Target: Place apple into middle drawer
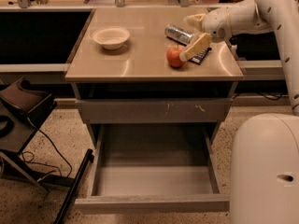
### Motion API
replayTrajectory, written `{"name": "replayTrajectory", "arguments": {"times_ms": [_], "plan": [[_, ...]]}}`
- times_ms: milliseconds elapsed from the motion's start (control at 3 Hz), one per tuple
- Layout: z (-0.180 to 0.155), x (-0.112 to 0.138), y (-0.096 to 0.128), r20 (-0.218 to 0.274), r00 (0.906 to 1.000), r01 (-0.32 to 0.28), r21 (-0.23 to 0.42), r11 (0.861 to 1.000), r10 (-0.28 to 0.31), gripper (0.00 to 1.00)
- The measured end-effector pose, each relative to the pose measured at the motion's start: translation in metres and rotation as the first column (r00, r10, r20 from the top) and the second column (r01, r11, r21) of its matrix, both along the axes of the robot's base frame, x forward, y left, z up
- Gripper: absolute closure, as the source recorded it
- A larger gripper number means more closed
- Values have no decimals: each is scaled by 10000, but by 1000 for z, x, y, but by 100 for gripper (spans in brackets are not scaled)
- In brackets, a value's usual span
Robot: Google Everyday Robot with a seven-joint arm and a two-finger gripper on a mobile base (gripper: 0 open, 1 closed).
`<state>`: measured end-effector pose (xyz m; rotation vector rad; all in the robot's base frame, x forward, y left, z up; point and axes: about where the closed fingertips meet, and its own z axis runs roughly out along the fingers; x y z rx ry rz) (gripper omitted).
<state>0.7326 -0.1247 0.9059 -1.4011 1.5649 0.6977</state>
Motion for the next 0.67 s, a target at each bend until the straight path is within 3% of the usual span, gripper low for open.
{"name": "replayTrajectory", "arguments": {"times_ms": [667], "plan": [[-57,9,25,-1254,9906,-479,508,9976,539,0]]}}
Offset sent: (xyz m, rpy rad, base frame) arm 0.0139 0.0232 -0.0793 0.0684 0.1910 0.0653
